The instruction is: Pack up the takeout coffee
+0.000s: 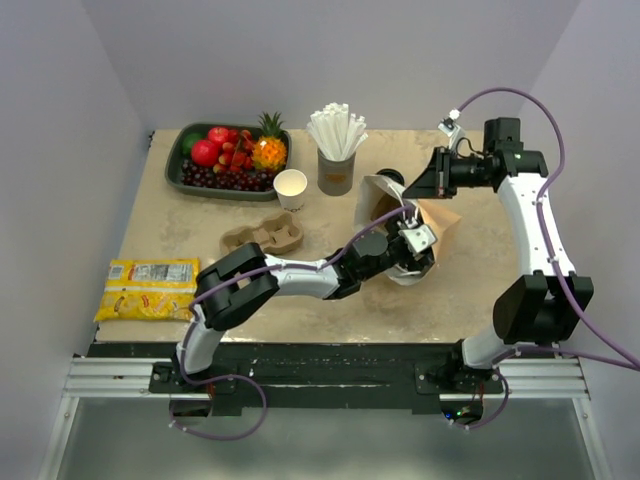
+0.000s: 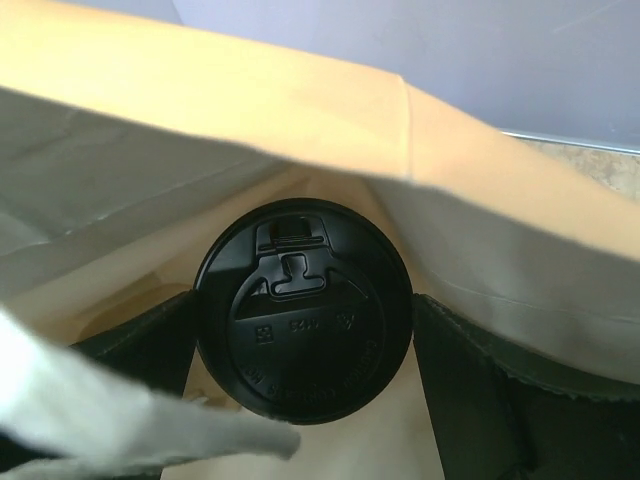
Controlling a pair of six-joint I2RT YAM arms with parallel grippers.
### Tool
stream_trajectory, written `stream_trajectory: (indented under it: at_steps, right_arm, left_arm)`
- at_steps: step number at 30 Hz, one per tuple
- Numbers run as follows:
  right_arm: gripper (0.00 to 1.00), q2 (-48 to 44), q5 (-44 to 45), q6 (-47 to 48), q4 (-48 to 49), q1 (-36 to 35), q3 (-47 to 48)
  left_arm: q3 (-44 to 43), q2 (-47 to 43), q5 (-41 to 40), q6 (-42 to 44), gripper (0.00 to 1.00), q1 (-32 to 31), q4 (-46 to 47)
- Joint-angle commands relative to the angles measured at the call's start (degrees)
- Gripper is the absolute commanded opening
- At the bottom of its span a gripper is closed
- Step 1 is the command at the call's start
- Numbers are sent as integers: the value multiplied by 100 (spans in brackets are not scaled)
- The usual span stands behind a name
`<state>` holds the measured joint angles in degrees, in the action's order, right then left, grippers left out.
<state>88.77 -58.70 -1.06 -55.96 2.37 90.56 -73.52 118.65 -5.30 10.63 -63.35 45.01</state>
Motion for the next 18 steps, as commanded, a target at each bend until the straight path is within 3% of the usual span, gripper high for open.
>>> stream_trajectory:
  at_steps: [1,9,18]
  right_arm:
    - [0,-18,-652,-228,437,175,365]
    - [0,202,-722,-105,472,483,436]
    - [0,615,-784,-114,552,853,523]
  left_arm:
    - [-22,-377,625,97,91,-72,-265]
    - [-75,-992,1013,-9,99,51,-686]
    - [-497,-1318,1584,-315,100,305,-1609]
